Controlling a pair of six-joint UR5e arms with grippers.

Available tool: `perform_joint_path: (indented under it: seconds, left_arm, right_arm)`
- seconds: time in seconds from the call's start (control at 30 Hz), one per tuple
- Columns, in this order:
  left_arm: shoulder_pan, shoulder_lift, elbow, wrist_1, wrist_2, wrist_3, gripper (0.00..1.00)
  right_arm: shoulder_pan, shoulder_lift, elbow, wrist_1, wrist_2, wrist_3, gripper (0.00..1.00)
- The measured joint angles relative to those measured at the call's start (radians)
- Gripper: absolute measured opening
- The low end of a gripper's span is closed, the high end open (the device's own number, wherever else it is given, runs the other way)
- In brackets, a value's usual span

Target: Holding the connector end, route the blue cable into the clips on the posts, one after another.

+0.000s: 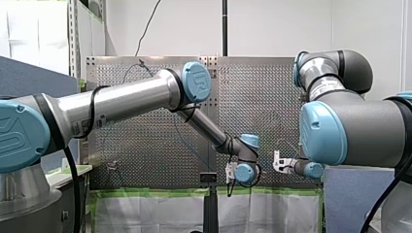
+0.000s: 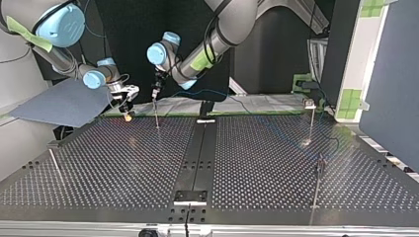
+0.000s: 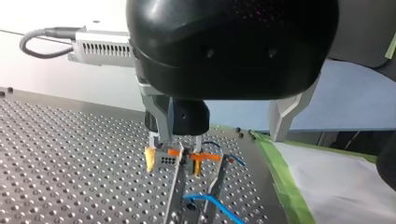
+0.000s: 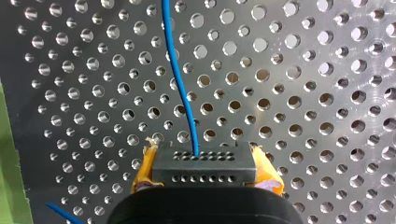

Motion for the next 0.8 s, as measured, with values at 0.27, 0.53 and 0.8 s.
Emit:
perform_joint_path:
  seconds: [0.27, 0.53, 0.8]
  left_arm:
    - [-0.002, 0.000, 0.000, 0.009, -0.008, 0.002, 1.00]
    - [-0.002, 0.000, 0.000, 0.010, -0.022, 0.002, 1.00]
    - [0.000, 0.000, 0.001, 0.010, -0.028, 0.001, 1.00]
  right_arm:
    - [-0.001, 0.002, 0.000, 0.000, 0.000, 0.003, 0.00]
    - [-0.002, 0.003, 0.000, -0.001, 0.000, 0.005, 0.00]
    - [-0.004, 0.004, 0.000, -0.001, -0.002, 0.007, 0.00]
